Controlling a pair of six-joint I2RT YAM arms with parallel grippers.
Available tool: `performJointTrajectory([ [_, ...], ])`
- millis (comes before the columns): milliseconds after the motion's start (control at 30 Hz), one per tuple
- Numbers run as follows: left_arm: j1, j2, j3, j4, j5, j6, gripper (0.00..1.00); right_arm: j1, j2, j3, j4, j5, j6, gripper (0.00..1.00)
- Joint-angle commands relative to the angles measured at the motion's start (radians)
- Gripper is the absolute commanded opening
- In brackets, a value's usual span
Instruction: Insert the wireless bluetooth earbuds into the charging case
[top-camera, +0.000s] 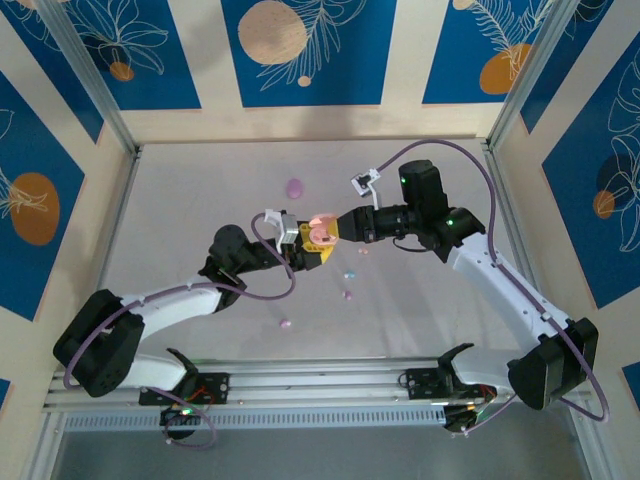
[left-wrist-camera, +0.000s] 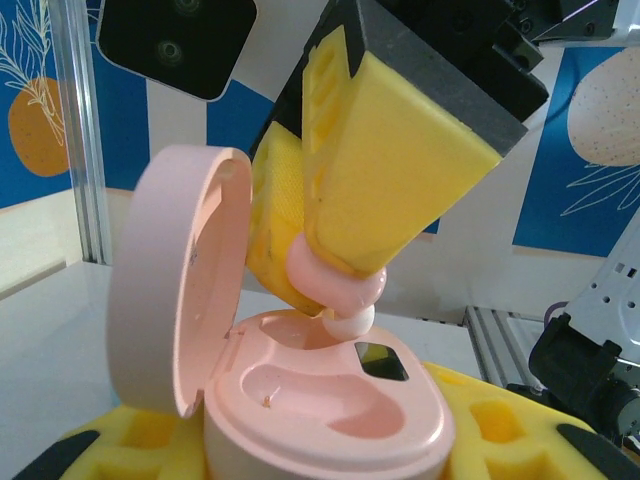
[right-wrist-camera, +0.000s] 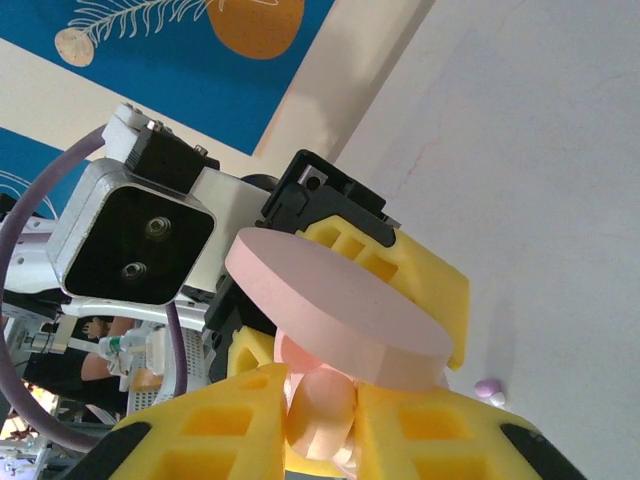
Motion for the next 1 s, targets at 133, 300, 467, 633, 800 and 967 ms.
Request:
performJointTrajectory([
  [133,-0.014,-0.017,0.031,0.119,0.057,-0.021,0.24,0.009,0.001,0.020,-0.060,0.090,-0.060,0.24],
  [300,-0.014,-0.020,0.030,0.116,0.053,-0.018,0.24,0.010,0.001,0.032,-0.068,0.104,-0.068,0.26],
  [467,-0.015,-0.020,0.030,0.108,0.050,-0.010,0.24,0.010,-0.002,0.040,-0.082,0.122,-0.074,0.28],
  [633,-0.014,-0.021,0.027,0.104,0.045,-0.004,0.24,0.010,-0.003,0.046,-0.101,0.144,-0.083,0.28],
  [800,-0.015,-0.023,0.027,0.100,0.043,-0.001,0.24,0.010,-0.005,0.052,-0.116,0.162,-0.088,0.28],
  [967,-0.015,-0.024,0.027,0.092,0.039,0.003,0.24,0.010,-0.014,0.058,-0.119,0.179,-0.070,0.31],
])
